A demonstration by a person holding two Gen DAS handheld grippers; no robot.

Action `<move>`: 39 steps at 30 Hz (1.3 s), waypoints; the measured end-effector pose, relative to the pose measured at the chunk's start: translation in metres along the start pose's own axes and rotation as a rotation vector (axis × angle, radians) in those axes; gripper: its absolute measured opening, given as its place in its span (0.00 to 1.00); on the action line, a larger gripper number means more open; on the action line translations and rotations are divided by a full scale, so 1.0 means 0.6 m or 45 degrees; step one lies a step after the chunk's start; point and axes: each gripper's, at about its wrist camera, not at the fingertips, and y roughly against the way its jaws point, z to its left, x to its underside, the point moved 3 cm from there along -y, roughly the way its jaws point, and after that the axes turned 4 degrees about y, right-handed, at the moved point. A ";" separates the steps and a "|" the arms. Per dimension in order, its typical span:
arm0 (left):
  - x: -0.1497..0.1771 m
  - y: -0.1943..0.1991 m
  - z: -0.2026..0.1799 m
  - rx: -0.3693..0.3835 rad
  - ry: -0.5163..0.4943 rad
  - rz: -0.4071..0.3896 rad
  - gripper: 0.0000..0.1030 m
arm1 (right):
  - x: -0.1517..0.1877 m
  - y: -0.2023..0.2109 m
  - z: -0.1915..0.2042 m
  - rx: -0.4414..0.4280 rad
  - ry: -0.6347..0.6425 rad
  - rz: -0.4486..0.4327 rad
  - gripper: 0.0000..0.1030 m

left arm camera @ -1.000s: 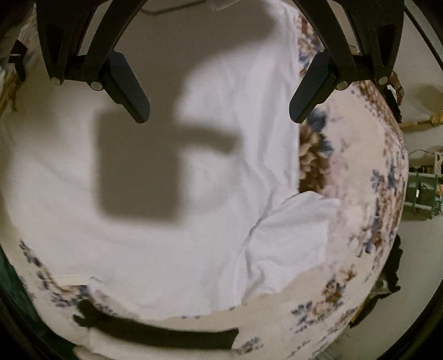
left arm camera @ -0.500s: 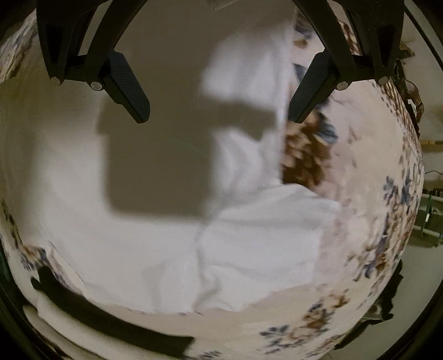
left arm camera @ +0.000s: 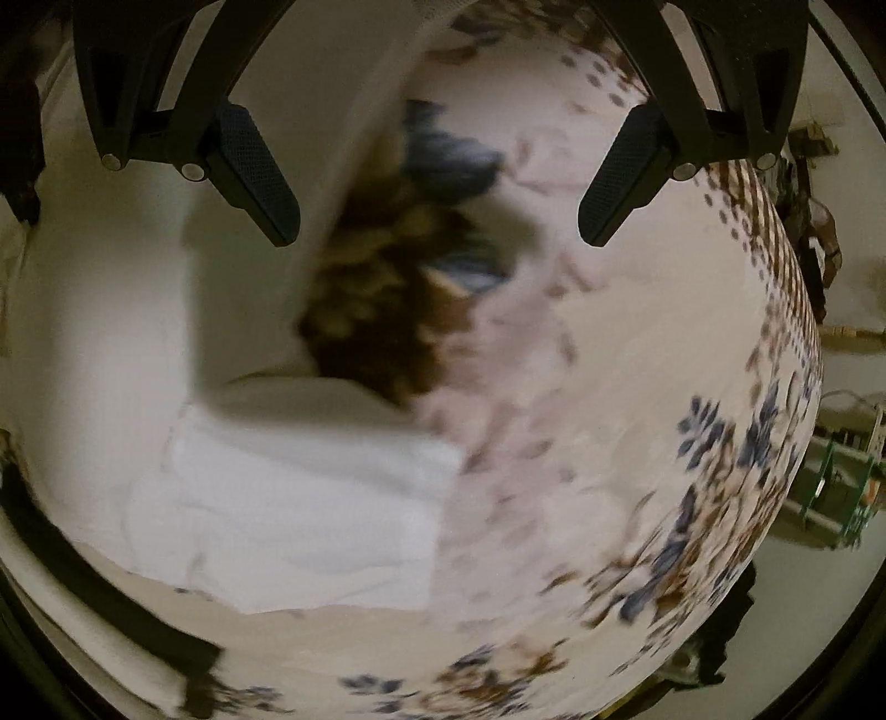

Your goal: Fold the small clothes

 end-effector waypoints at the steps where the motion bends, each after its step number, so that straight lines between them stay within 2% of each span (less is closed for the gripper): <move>1: -0.002 -0.004 0.008 0.001 0.012 0.005 1.00 | 0.004 0.003 0.008 0.009 0.029 -0.003 0.19; 2: -0.003 -0.008 0.016 0.006 0.027 0.010 1.00 | 0.011 0.008 0.009 -0.015 0.029 -0.008 0.24; 4: -0.011 -0.014 0.033 0.040 0.067 0.013 1.00 | 0.026 0.022 0.003 -0.146 -0.020 -0.018 0.48; 5: -0.018 -0.015 0.042 0.102 0.107 0.011 1.00 | 0.032 0.034 -0.008 -0.201 -0.068 -0.028 0.51; 7: -0.029 -0.019 0.054 0.244 0.191 0.018 1.00 | 0.039 0.051 -0.041 -0.255 -0.188 -0.036 0.52; 8: -0.036 -0.021 0.061 0.360 0.266 0.025 1.00 | 0.039 0.057 -0.049 -0.269 -0.225 -0.029 0.52; 9: -0.043 -0.029 0.068 0.509 0.370 0.058 1.00 | 0.043 0.058 -0.066 -0.277 -0.283 -0.015 0.52; 12: -0.062 -0.063 0.071 0.859 0.631 0.174 1.00 | 0.051 0.056 -0.103 -0.256 -0.410 0.018 0.52; 14: -0.074 -0.076 0.067 0.946 0.724 0.180 1.00 | 0.058 0.047 -0.119 -0.224 -0.478 0.053 0.52; 16: -0.093 -0.084 0.064 0.965 0.791 0.122 0.89 | 0.070 0.029 -0.137 -0.222 -0.561 0.094 0.52; 17: -0.105 -0.088 0.063 0.940 0.803 0.086 0.66 | 0.072 0.024 -0.145 -0.221 -0.595 0.105 0.52; 18: -0.119 -0.092 0.061 0.929 0.804 0.058 0.34 | 0.076 0.019 -0.152 -0.219 -0.628 0.114 0.52; 20: -0.134 -0.095 0.058 0.884 0.800 0.018 0.04 | 0.084 0.009 -0.169 -0.217 -0.696 0.127 0.52; 22: -0.150 -0.089 0.057 0.859 0.779 -0.035 0.03 | 0.096 0.001 -0.182 -0.219 -0.752 0.138 0.52; 24: -0.162 -0.055 0.035 0.814 0.651 -0.138 0.03 | 0.103 -0.003 -0.192 -0.224 -0.784 0.137 0.52; 25: -0.166 -0.034 0.020 0.793 0.557 -0.202 0.03 | 0.108 -0.005 -0.199 -0.219 -0.793 0.137 0.52; 26: -0.164 0.004 -0.013 0.763 0.396 -0.294 0.03 | 0.113 -0.005 -0.203 -0.209 -0.795 0.137 0.52; 29: -0.132 0.065 -0.101 0.763 0.068 -0.385 0.03 | 0.130 -0.004 -0.217 -0.196 -0.806 0.135 0.52; 31: -0.085 0.085 -0.182 0.790 -0.155 -0.357 0.04 | 0.144 -0.007 -0.230 -0.193 -0.825 0.140 0.52; 32: -0.070 0.085 -0.204 0.796 -0.214 -0.337 0.04 | 0.151 -0.010 -0.237 -0.191 -0.831 0.144 0.52; 34: -0.026 0.079 -0.258 0.810 -0.363 -0.259 0.06 | 0.161 -0.014 -0.244 -0.188 -0.840 0.161 0.52; 35: -0.005 0.071 -0.279 0.814 -0.432 -0.188 0.08 | 0.156 -0.017 -0.249 -0.189 -0.843 0.169 0.52; 37: 0.009 0.066 -0.289 0.780 -0.475 -0.146 0.30 | 0.154 -0.017 -0.252 -0.200 -0.850 0.188 0.52; 39: 0.008 0.066 -0.272 0.737 -0.466 -0.150 0.87 | 0.160 -0.015 -0.257 -0.219 -0.850 0.186 0.52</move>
